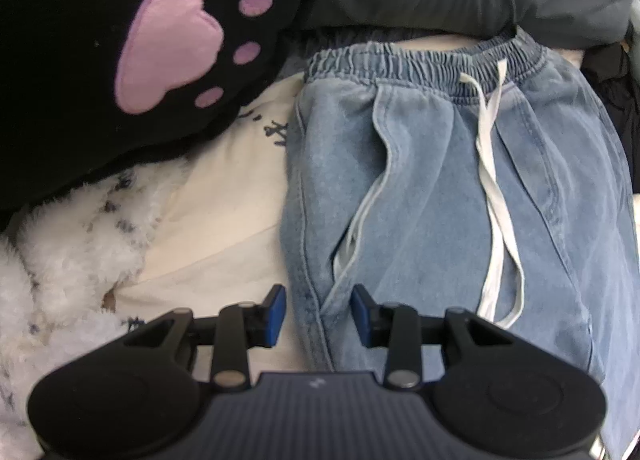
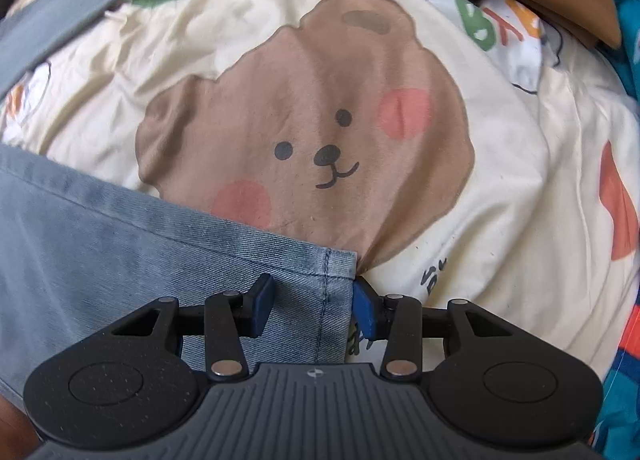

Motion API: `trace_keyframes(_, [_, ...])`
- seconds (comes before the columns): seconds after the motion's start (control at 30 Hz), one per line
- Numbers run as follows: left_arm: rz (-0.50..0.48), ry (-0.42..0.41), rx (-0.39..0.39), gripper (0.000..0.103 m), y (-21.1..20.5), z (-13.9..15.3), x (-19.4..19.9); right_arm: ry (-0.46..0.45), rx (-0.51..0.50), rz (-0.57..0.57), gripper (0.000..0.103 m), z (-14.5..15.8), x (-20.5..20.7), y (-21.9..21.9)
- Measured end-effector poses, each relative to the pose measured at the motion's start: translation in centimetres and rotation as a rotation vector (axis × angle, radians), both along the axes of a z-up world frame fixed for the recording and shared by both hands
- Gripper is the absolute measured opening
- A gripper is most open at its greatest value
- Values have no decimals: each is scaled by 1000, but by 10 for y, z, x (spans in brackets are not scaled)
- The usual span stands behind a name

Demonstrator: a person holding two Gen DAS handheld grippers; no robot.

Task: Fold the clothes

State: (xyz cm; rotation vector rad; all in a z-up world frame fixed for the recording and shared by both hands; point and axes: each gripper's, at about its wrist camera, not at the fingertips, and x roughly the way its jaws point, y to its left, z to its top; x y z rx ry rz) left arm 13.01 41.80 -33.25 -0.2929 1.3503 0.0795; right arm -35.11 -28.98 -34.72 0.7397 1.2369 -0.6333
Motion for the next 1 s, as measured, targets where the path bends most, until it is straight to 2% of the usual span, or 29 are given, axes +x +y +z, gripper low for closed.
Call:
trace_keyframes(0.03, [8, -4, 0, 38, 0, 0, 1, 4, -2, -13, 30, 0, -1, -1])
trace_keyframes(0.07, [14, -7, -1, 38, 0, 0, 2, 8, -3, -28, 16, 1, -3, -3])
trace_keyframes(0.27, [15, -23, 12, 38, 2, 5, 5, 22, -27, -41, 7, 23, -16, -4])
trace_keyframes(0.3, [19, -23, 13, 38, 3, 4, 6, 32, -30, -51, 1, 25, -18, -4])
trace_keyframes(0.37, [26, -19, 14, 39, 2, 3, 8, 48, 1, -134, 0, 25, -27, -4])
trace_keyframes(0.43, [31, -17, 19, 39, 3, 1, 7, 108, 0, -212, 0, 20, -31, -5])
trace_keyframes(0.57, [41, -11, 32, 41, 3, -7, 9, 190, 18, -287, 0, 14, -67, -10])
trace_keyframes(0.63, [48, -16, 35, 41, 4, -10, 9, 136, 42, -280, 0, 16, -74, -13])
trace_keyframes(0.77, [55, -51, 45, 40, 4, -10, 13, 80, -13, -176, 0, 29, -58, -12])
trace_keyframes(0.83, [56, -61, 44, 40, 1, -12, 19, 59, -38, -124, 6, 33, -44, -10])
trace_keyframes(0.9, [58, -69, 43, 40, 0, -13, 25, 44, -65, -73, 32, 35, -30, -9])
trace_keyframes(0.97, [56, -75, 48, 40, 0, -16, 31, 23, -101, -3, 44, 35, -13, -9])
trace_keyframes(1.0, [54, -78, 51, 40, 0, -17, 34, 12, -117, 41, 46, 34, -4, -8])
